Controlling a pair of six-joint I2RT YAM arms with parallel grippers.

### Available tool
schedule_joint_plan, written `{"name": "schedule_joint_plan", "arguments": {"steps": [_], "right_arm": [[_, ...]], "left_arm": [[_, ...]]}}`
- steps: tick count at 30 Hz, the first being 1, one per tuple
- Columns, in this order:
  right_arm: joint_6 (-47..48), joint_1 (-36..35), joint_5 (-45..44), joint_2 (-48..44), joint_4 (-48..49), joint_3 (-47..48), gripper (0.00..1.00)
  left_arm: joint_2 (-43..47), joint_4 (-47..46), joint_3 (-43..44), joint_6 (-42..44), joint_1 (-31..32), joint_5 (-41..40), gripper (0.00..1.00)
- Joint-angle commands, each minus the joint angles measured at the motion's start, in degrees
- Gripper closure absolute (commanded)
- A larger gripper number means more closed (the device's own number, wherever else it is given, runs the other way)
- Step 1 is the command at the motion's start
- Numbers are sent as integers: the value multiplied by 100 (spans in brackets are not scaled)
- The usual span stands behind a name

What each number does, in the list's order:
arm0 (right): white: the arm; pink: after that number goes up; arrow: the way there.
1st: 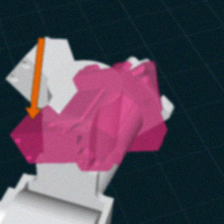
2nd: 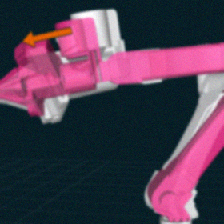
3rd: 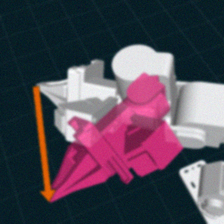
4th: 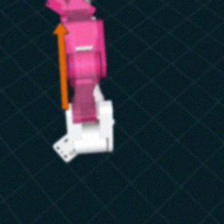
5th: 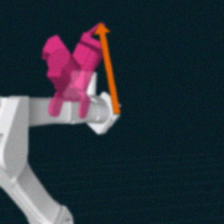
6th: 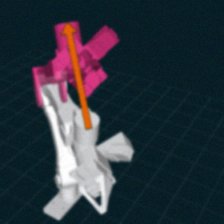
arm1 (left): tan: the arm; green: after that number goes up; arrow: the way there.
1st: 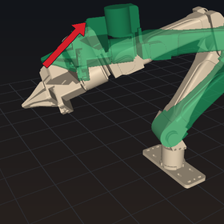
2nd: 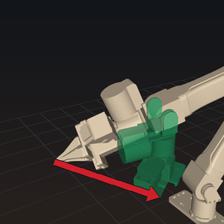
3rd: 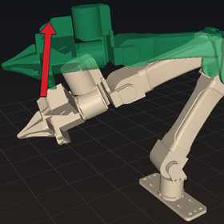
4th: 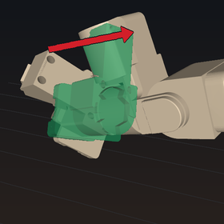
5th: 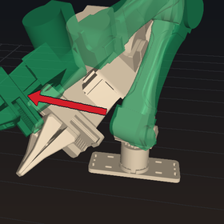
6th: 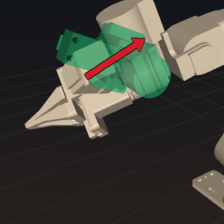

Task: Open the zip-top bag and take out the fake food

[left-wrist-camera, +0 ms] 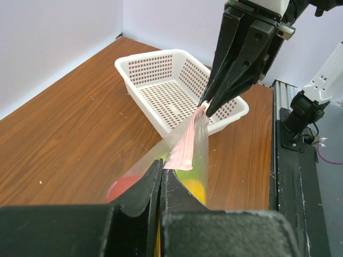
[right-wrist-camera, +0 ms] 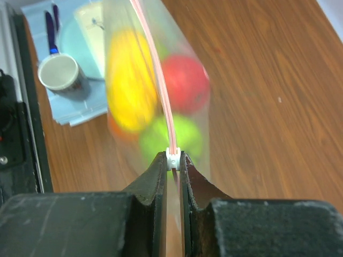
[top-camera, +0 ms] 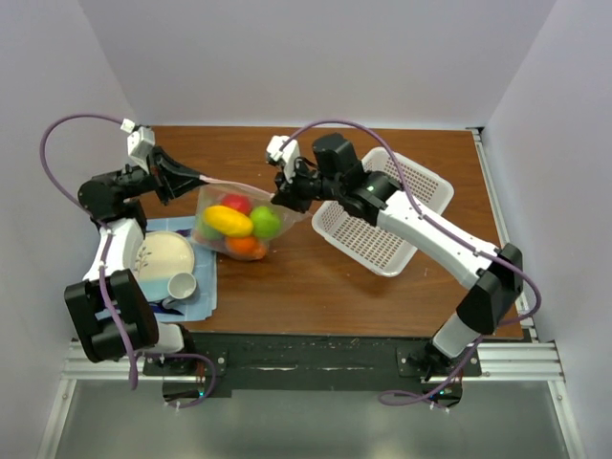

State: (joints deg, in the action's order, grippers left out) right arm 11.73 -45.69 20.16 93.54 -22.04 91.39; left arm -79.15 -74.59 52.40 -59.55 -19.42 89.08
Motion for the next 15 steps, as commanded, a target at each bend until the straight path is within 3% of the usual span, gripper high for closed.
{"name": "schedule_joint_plan", "arguments": {"steps": [1,7,10,12,15], "right_arm": [[-56,403,-443,-687,103,-734,91],[-127,561,-803,-1153,393,-1492,89],[-214,553,-996,-1189,420,-1694,83],[-345,553,-1075,-1215,490,-1818,72],[-539,561,-1137,-1303,578,-2011,69]], "left_arm": [[-12,-3413,332,-39,-203,-13,100],[-39,-3405,315,-4,-220,-92,100],[-12,-3405,227,-22,-220,-75,100],[67,-3405,95,-39,-220,-75,100],[251,-3405,-221,-39,-194,-40,100]]}}
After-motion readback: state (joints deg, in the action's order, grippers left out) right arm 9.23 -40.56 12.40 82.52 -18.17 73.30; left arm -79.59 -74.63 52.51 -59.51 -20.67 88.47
